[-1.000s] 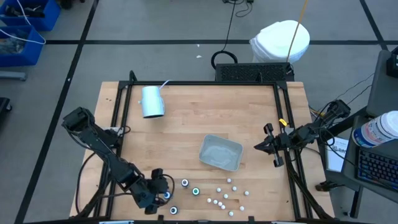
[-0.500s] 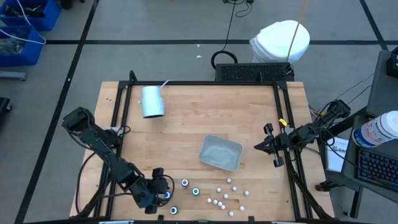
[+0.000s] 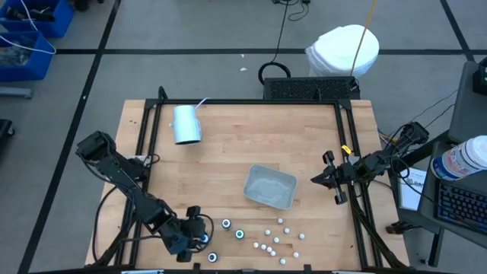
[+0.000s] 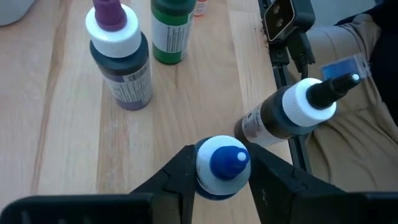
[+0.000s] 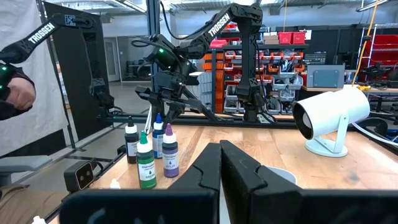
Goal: Pick & Place food coloring
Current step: Put the large blue food coloring bottle into the gray bin
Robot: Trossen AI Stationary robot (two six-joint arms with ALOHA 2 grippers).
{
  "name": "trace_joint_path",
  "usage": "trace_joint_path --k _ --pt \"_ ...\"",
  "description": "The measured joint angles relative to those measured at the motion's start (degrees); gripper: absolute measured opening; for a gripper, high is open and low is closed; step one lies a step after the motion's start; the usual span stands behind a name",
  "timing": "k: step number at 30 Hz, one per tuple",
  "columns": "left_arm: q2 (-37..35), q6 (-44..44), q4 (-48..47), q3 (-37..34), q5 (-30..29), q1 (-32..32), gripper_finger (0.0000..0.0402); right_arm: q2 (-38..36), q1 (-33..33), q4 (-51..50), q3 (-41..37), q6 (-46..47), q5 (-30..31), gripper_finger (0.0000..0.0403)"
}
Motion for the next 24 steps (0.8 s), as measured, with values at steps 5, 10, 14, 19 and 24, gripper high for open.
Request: trace_joint_path --k 5,10,14,19,24 --pt "-0.5 3.4 -1.4 2.1 0.3 0.0 0.0124 0.0 0.0 0.0 0.0 0.0 0.0 0.0" --pt "-0.8 5.8 -11.7 9.1 -0.8 0.7 0.0129 0.0 0.0 0.0 0.0 0.0 0.0 0.0" --pt "-0.8 7.1 -22.4 16.9 -3.5 1.6 0.0125 0.0 0.0 0.0 0.0 -0.2 0.2 0.0" --pt "-0.9 12.3 -31.3 25.6 -8.0 3.1 0.013 0.0 0.0 0.0 0.0 -0.2 0.2 0.0" --pt "-0.9 20.7 -31.7 31.5 -11.3 6.0 0.0126 0.0 0.0 0.0 0.0 -0.2 0.2 0.0"
